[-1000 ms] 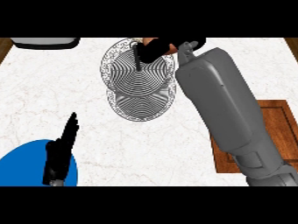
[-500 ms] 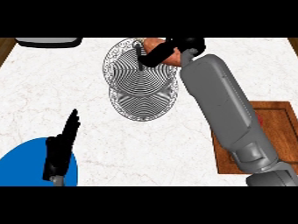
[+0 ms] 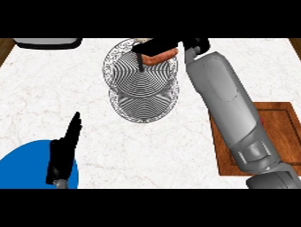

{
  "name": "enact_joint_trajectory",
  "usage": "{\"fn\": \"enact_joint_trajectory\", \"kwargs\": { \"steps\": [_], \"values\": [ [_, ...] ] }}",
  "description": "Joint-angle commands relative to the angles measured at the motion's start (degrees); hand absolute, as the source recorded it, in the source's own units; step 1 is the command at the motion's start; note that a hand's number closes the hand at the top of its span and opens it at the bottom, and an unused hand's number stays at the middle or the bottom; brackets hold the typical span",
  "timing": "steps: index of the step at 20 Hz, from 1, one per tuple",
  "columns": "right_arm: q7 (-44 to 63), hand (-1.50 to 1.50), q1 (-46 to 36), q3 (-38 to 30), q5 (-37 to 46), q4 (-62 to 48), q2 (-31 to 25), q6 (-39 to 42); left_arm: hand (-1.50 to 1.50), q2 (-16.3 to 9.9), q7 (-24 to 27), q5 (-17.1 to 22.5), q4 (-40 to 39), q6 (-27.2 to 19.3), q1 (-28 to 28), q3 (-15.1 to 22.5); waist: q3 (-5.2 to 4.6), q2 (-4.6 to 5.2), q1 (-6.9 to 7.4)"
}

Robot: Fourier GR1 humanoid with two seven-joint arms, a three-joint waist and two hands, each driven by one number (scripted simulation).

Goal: Pick the sweet potato from the cutting board and place it in the tiered basket

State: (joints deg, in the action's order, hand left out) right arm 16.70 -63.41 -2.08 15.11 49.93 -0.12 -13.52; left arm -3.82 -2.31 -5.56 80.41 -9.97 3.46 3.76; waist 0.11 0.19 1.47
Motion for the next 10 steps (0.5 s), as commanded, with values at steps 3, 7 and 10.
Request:
{"fn": "enact_joint_trajectory", "kwargs": {
  "steps": [3,7,10],
  "values": [
    [0.9,-1.5,1.0,-5.4,0.1,4.6,-5.0,-7.7,0.0,-0.2,0.0,-0.1,-0.1,-0.5,1.6,-0.6,-0.09,-0.39,-1.66],
    [5.1,-1.5,3.5,-9.4,-1.0,7.7,-12.2,-6.9,0.0,-2.2,2.1,1.5,-2.8,0.9,0.0,-3.5,-0.13,-0.39,-2.46],
    [3.7,-1.5,10.4,-13.1,-5.2,11.2,-17.9,-1.3,0.0,-0.8,1.4,0.8,-1.5,-0.2,0.5,-2.4,-0.07,-0.37,-2.75]
  ]
}}
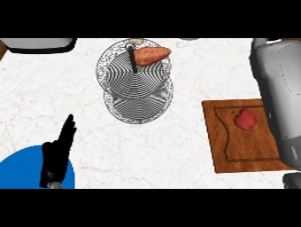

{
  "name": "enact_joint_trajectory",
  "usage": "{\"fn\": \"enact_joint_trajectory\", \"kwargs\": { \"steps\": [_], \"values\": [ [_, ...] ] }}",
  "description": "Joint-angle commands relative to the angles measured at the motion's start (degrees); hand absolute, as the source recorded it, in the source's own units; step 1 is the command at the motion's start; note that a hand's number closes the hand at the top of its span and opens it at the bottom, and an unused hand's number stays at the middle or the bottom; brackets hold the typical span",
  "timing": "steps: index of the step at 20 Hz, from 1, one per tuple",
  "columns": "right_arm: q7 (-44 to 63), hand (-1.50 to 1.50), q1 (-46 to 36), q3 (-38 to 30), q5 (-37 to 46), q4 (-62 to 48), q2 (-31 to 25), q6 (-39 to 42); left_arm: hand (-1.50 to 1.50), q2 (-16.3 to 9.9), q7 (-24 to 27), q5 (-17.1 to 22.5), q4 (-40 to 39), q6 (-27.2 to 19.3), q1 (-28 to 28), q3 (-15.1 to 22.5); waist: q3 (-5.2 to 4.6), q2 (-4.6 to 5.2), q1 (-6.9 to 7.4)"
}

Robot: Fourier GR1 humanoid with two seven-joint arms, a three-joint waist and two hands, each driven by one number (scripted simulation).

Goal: Pick the sweet potato from the cutting board and place it in the tiered basket

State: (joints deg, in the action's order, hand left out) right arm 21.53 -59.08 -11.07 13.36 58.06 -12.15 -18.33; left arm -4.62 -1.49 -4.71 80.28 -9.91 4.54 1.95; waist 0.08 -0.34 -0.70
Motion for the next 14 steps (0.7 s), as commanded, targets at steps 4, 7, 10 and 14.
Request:
{"fn": "enact_joint_trajectory", "kwargs": {
  "steps": [4,7,10,14],
  "values": [
    [2.1,-1.5,9.4,-9.7,-9.5,8.6,-15.4,12.8,0.0,0.9,-1.5,-0.3,0.1,-1.1,-0.6,-0.1,-0.04,-0.02,-0.85],
    [-1.5,-1.5,13.8,-14.7,-14.1,6.8,-21.3,19.1,0.0,1.4,2.9,-1.0,-1.3,-0.4,2.6,1.2,-0.04,0.25,-0.02],
    [-4.9,-1.5,19.3,-19.1,-19.0,4.6,-26.4,27.6,0.0,0.1,-0.9,0.3,-0.4,0.3,-0.6,-0.5,-0.02,0.35,0.0],
    [-6.0,-1.5,21.0,-23.3,-24.4,0.7,-32.1,35.7,0.0,-0.2,2.9,0.2,-3.5,0.8,-0.6,-1.3,-0.07,0.41,0.51]
  ]
}}
